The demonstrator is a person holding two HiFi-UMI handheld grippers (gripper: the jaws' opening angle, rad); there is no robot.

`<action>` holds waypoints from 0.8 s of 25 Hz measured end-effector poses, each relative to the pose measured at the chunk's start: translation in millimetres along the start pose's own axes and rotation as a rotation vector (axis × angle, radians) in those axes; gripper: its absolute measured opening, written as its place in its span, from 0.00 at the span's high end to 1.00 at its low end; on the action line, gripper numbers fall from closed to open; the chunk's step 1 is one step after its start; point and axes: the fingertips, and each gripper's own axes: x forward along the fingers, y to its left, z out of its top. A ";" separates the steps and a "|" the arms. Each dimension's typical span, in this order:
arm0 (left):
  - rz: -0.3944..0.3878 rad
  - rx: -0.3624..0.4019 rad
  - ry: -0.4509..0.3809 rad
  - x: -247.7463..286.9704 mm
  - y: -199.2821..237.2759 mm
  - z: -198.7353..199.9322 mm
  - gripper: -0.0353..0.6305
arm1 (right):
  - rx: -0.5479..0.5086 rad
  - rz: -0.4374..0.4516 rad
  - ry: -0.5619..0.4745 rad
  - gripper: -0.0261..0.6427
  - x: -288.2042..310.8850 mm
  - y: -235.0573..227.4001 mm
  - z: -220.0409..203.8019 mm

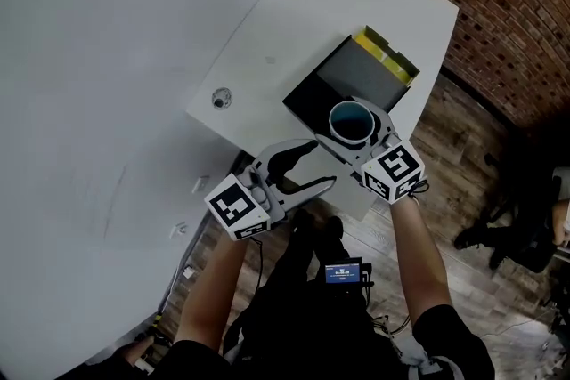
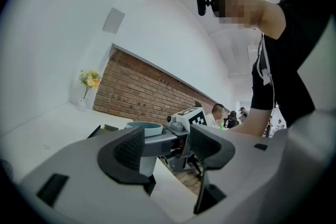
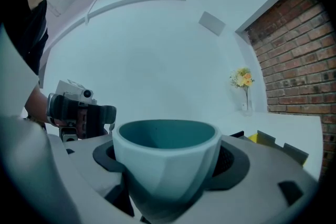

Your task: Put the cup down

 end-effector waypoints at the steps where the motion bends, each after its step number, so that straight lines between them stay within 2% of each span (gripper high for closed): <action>1: 0.002 -0.003 -0.001 0.7 2.6 -0.7 0.53 | -0.007 0.002 -0.002 0.36 2.6 -1.3 0.3; 12: 0.016 -0.021 -0.011 -0.9 19.6 -2.6 0.53 | -0.038 0.031 -0.043 0.36 17.9 -8.9 2.5; 20: 0.032 -0.032 -0.008 -10.0 22.1 -7.3 0.53 | -0.142 0.050 -0.048 0.36 4.9 2.2 -3.6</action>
